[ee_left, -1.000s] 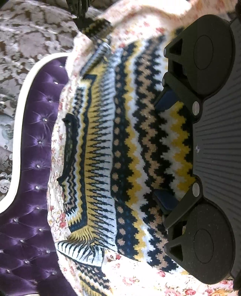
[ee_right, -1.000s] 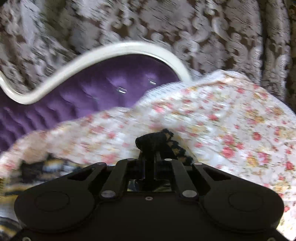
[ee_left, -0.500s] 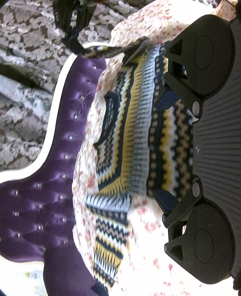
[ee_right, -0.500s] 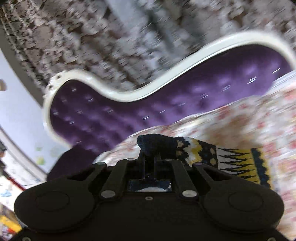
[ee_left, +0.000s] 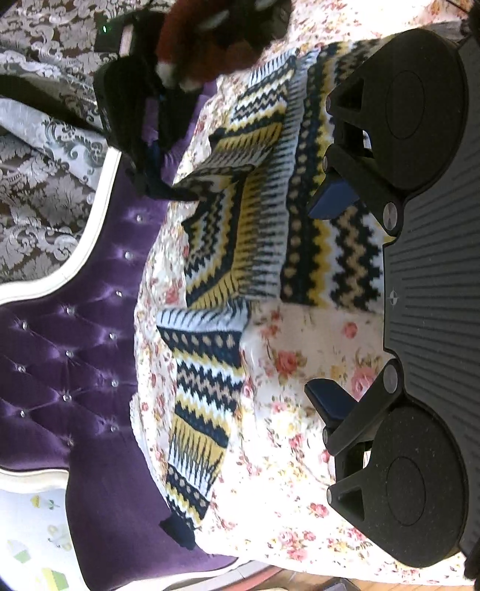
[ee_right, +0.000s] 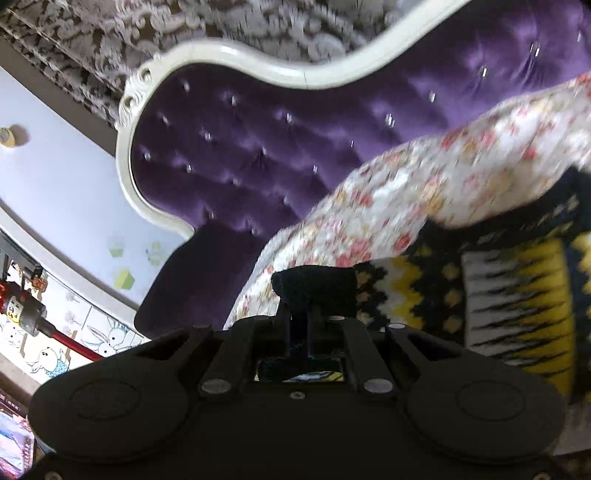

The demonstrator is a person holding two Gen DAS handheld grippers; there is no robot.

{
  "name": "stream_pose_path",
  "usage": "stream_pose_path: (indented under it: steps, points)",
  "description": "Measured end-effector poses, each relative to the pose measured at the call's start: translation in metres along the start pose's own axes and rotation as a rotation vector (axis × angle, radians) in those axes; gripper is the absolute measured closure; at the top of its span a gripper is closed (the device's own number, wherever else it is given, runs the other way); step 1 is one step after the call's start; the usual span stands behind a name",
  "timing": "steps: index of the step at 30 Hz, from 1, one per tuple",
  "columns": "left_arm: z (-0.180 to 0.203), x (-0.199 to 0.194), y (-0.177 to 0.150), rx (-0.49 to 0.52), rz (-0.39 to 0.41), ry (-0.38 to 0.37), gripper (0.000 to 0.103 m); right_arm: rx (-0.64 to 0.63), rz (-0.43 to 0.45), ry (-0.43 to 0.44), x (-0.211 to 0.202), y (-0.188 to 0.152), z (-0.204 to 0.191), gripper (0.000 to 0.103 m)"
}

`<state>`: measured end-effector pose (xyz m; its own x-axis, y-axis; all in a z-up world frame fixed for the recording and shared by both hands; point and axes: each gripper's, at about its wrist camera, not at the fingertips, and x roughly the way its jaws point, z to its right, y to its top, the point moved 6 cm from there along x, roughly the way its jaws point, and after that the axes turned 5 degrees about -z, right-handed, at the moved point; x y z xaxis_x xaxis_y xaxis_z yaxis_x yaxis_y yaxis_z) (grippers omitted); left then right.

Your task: Fold small clothes

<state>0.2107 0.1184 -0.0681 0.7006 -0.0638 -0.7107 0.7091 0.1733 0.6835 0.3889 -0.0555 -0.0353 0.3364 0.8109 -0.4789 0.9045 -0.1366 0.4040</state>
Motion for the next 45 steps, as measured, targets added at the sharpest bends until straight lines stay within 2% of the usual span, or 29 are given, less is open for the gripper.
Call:
stream_pose_path:
  steps: [2,3,4,5,6,7,8,10,14,18,22,25,30,34,37,39,40,42,45]
  points:
    - [-0.003,0.002,0.0,0.001,-0.007,0.007,0.01,-0.012,-0.018,0.009,0.01,-0.008,-0.001,0.077]
    - [-0.004,0.003,0.0,0.001,-0.01,0.009,0.01,-0.017,-0.022,0.014,0.013,-0.011,-0.002,0.076]
    - [-0.005,0.004,0.0,0.003,-0.014,0.01,0.009,-0.024,-0.027,0.026,0.015,-0.014,-0.002,0.068]
    - [-0.005,0.005,0.001,0.006,-0.018,0.01,0.009,-0.034,-0.034,0.036,0.014,-0.017,-0.001,0.052]
    - [-0.004,0.006,0.002,0.011,-0.022,0.008,0.009,-0.047,-0.033,0.036,0.012,-0.019,-0.001,0.043]
    - [-0.003,0.008,0.003,0.019,-0.024,0.006,0.009,-0.065,-0.026,0.034,0.006,-0.02,-0.001,0.024]
    - [-0.001,0.009,0.005,0.025,-0.025,0.005,0.009,-0.085,-0.015,0.03,0.001,-0.021,0.0,0.021]
    - [0.003,0.01,0.01,0.04,-0.023,0.001,0.009,-0.123,0.012,0.013,-0.017,-0.02,0.005,0.021]
    - [0.019,0.013,0.026,0.082,-0.006,-0.021,0.009,-0.145,0.082,-0.056,-0.055,-0.016,0.022,0.004]
    - [0.042,0.017,0.045,0.127,0.028,-0.037,0.009,-0.111,0.148,-0.151,-0.099,-0.015,0.053,0.0]
    - [0.072,0.029,0.061,0.184,0.055,-0.043,0.008,0.014,0.199,-0.286,-0.144,-0.019,0.096,0.0]
    - [0.095,0.047,0.068,0.222,0.053,-0.053,0.008,0.099,0.254,-0.347,-0.174,-0.02,0.127,0.0]
    - [0.117,0.082,0.073,0.242,0.046,-0.032,0.008,0.136,0.339,-0.458,-0.206,-0.021,0.167,0.0]
    - [0.117,0.114,0.072,0.224,0.027,0.025,0.008,0.157,0.327,-0.54,-0.206,-0.023,0.189,0.0]
    - [0.113,0.138,0.066,0.218,-0.013,0.076,0.008,0.131,0.259,-0.591,-0.192,-0.023,0.197,0.0]
    - [0.108,0.155,0.058,0.207,-0.072,0.097,0.008,0.103,0.214,-0.594,-0.185,-0.027,0.203,0.0]
    - [0.105,0.163,0.053,0.197,-0.107,0.094,0.005,0.068,0.222,-0.595,-0.185,-0.029,0.202,0.0]
    - [0.099,0.165,0.05,0.169,-0.081,0.079,0.0,0.027,0.228,-0.567,-0.182,-0.033,0.2,0.0]
    - [0.096,0.162,0.047,0.169,-0.073,0.073,0.0,0.033,0.237,-0.468,-0.18,-0.034,0.199,0.0]
